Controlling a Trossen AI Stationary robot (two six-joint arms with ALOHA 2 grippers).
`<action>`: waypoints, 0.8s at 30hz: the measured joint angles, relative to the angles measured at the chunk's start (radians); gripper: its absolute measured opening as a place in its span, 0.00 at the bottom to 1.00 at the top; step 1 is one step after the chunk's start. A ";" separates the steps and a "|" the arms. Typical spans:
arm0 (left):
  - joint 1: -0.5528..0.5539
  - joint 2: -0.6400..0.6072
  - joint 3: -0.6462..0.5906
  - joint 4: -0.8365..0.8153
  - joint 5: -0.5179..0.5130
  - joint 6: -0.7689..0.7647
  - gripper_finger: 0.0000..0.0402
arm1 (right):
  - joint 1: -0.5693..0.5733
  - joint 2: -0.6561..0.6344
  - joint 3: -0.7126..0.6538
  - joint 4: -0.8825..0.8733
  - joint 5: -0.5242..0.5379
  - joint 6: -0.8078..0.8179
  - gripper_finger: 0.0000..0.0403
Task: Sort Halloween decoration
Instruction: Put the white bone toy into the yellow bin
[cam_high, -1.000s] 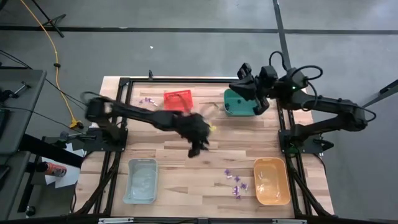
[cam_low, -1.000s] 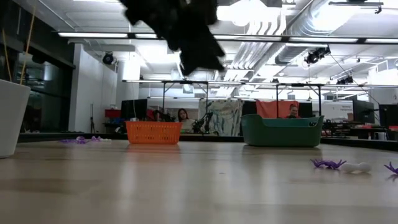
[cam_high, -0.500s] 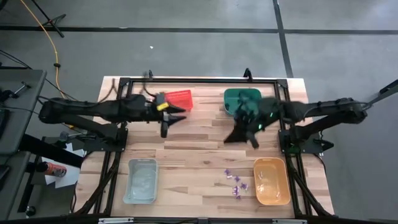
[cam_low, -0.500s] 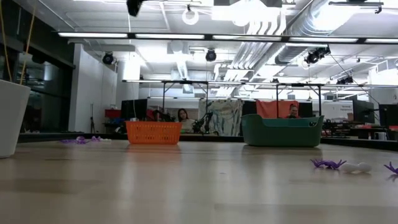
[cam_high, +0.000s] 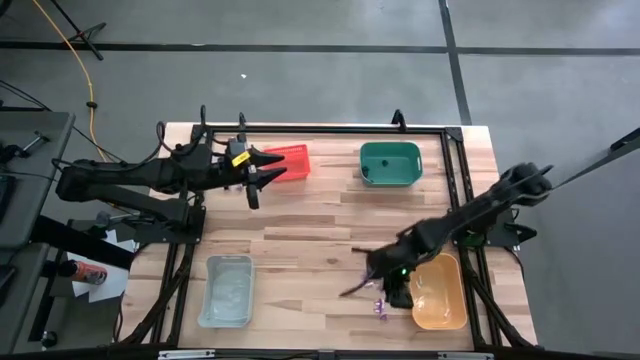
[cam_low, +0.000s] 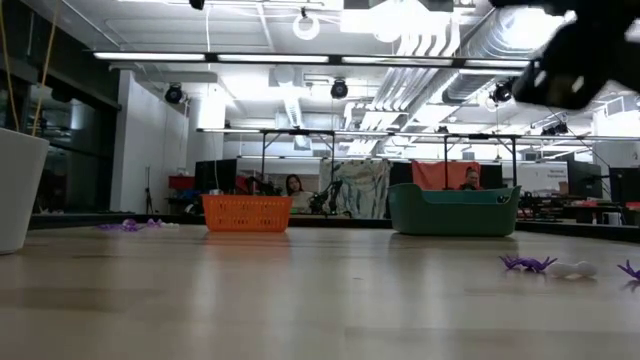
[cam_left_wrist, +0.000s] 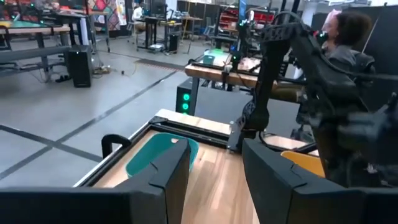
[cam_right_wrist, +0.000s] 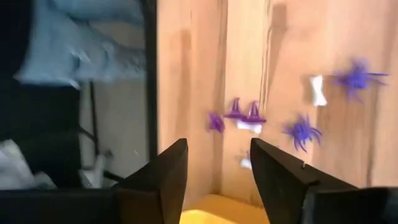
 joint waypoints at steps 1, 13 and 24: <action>0.000 0.001 0.000 -0.002 0.000 0.006 0.34 | 0.008 0.029 0.000 0.010 0.002 -0.023 0.43; 0.000 0.002 0.000 -0.007 0.000 0.029 0.34 | 0.003 0.164 0.001 0.039 0.188 -0.106 0.36; 0.000 0.002 0.000 -0.020 0.000 0.029 0.34 | 0.006 0.170 0.007 0.069 0.331 -0.211 0.35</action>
